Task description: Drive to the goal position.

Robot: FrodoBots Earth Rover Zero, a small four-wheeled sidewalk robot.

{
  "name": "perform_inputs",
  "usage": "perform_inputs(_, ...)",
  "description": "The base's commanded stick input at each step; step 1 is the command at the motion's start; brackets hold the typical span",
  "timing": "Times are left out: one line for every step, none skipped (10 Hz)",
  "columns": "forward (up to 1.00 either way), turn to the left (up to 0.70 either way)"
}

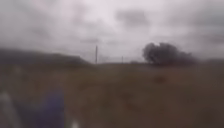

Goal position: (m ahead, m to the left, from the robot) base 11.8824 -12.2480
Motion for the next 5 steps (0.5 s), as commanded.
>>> perform_inputs(0.7,0.0)
perform_inputs(0.7,0.0)
perform_inputs(0.7,0.0)
perform_inputs(0.7,0.0)
perform_inputs(0.7,0.0)
